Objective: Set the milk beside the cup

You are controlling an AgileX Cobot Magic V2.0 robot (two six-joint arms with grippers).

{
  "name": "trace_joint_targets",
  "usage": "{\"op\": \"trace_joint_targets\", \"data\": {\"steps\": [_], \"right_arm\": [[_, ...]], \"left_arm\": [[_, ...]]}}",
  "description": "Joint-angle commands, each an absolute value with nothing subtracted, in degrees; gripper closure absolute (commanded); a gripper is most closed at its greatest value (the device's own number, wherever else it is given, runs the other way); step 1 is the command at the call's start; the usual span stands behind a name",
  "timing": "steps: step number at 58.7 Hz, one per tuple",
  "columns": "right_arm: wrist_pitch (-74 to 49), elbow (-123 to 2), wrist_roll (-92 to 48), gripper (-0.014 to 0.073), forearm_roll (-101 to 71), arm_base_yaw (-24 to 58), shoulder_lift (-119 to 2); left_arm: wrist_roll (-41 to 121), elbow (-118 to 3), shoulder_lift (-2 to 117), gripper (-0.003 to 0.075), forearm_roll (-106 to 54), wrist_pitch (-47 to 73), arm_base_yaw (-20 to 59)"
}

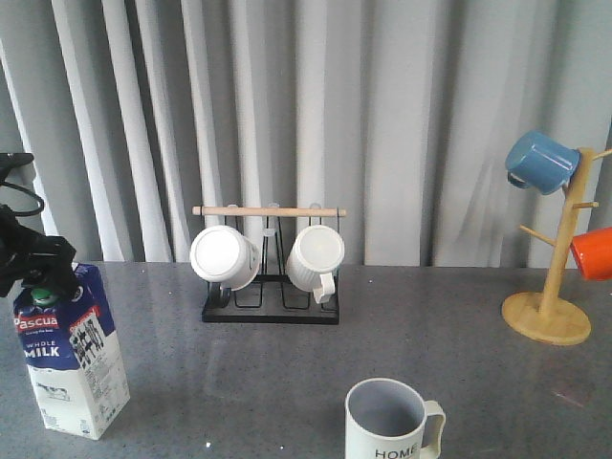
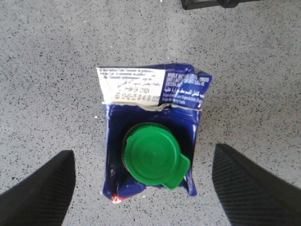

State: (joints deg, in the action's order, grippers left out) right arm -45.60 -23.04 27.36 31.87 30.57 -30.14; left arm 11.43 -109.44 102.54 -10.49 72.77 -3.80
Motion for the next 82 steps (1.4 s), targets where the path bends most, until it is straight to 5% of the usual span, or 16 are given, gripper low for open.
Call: {"op": "trace_joint_targets", "data": {"steps": [1, 28, 52, 61, 82], "right_arm": [[-43.3, -24.5, 27.3, 0.0602, 33.9, 30.6, -30.3], [-43.3, -24.5, 27.3, 0.0602, 33.9, 30.6, -30.3], [-43.3, -24.5, 27.3, 0.0602, 33.8, 30.6, -30.3], [-43.3, -24.5, 27.3, 0.0602, 33.8, 30.6, -30.3], [-43.3, -24.5, 27.3, 0.0602, 33.8, 30.6, -30.3]], "left_arm": [[11.5, -111.0, 101.1, 0.0143, -11.4, 71.0, -3.9], [12.4, -111.0, 106.0, 0.0190, -14.5, 68.9, -3.9], [12.5, -111.0, 105.2, 0.0610, -19.3, 69.3, -3.9], [16.0, -111.1, 102.3, 0.0702, -31.2, 67.8, -3.8], [21.2, -116.7, 97.4, 0.0689, -48.9, 65.3, 1.3]]}}
